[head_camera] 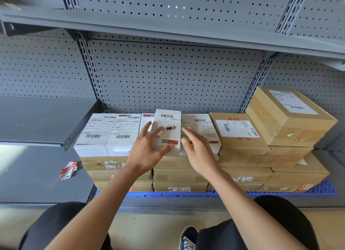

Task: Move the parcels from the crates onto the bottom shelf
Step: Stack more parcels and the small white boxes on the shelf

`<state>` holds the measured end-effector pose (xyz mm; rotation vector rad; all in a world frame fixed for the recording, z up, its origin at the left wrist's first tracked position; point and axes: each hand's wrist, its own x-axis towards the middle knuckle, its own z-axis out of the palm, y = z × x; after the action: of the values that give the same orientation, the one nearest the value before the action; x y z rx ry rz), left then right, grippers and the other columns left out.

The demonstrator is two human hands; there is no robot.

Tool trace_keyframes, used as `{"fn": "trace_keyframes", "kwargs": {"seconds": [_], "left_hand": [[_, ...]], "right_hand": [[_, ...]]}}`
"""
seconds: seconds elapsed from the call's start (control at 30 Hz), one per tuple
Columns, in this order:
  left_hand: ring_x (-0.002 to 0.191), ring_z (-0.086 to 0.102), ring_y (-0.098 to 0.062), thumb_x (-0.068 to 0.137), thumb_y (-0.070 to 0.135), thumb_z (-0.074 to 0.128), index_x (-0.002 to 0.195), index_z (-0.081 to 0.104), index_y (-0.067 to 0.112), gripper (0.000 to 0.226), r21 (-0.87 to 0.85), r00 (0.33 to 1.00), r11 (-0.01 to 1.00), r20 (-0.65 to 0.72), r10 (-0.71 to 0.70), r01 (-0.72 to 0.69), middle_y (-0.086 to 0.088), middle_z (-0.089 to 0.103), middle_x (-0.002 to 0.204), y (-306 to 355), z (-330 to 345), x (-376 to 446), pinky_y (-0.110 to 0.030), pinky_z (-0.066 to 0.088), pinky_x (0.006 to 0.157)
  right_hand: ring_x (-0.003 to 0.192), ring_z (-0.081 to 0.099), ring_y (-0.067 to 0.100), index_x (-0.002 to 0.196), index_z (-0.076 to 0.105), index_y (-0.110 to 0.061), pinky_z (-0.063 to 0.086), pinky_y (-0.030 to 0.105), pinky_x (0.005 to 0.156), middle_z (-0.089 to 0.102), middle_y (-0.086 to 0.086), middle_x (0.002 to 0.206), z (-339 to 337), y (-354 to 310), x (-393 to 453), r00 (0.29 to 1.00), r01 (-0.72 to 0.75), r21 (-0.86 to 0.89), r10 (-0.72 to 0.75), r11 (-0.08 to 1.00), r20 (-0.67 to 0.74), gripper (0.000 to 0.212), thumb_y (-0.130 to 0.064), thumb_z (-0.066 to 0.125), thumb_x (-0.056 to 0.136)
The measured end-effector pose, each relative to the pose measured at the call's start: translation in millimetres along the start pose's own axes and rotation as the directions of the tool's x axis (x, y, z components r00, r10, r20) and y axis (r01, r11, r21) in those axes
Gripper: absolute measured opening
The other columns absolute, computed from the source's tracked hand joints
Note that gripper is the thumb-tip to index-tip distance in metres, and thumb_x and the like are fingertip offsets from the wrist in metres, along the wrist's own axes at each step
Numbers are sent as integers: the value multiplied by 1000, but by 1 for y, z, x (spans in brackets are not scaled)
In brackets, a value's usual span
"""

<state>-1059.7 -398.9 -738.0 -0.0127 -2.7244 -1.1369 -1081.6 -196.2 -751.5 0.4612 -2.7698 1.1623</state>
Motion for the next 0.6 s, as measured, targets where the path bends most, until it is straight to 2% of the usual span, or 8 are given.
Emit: {"fn": "trace_keyframes", "kwargs": {"seconds": [0.1,0.2,0.3,0.33,0.43,0.5,0.6], "left_hand": [[147,33,-14,74,63,77,144,53,37,79,-6,1000,1000,12,-1,2,5,30,163,-2,-1,-1,-36,37,115],[149,30,-15,76,48,84,145,52,34,77,-19,999,999,27,-35,36,-1,35,161,0,-4,-3,-34,31,116],[149,30,-15,76,39,87,145,53,32,78,-24,998,998,42,-53,54,-4,39,159,4,-6,-3,-32,29,116],[148,33,-15,75,37,87,145,54,31,78,-28,998,998,43,-53,54,-4,40,158,6,-6,-3,-31,30,116],[141,42,-18,77,25,87,144,56,24,74,-33,998,999,54,-33,35,-3,41,157,14,-7,-3,-22,31,108],[139,45,-20,78,20,86,143,56,23,71,-35,998,999,59,-6,8,-2,41,156,21,-5,-3,-20,31,105],[141,43,-23,82,23,83,145,55,27,69,-51,997,998,76,24,-20,-3,36,160,35,4,2,-33,35,115]], "right_hand": [[146,20,-2,150,43,-27,19,22,120,29,-10,161,6,-6,-4,999,20,73,-22,997,24,43,-26,39,108],[139,17,-13,149,46,-24,19,16,117,29,-11,160,6,-11,-7,999,2,145,-7,989,35,42,-23,42,107],[124,18,-33,148,47,-22,21,4,110,34,-29,146,6,-17,-9,998,19,171,-28,985,51,42,-25,47,106],[120,21,-36,147,49,-21,24,5,109,37,-32,139,6,-19,-9,998,25,174,-34,984,51,41,-23,48,106],[124,36,-16,145,52,-22,33,19,113,48,-21,141,5,-25,-9,999,8,175,-16,984,44,40,-20,46,105],[125,34,-10,145,52,-22,29,18,112,45,-19,141,0,-25,-11,999,-10,169,4,986,35,41,-18,44,105],[129,34,-9,145,51,-26,27,15,110,39,-23,138,-17,-22,-14,1000,-22,172,22,985,1,42,-19,46,104]]}}
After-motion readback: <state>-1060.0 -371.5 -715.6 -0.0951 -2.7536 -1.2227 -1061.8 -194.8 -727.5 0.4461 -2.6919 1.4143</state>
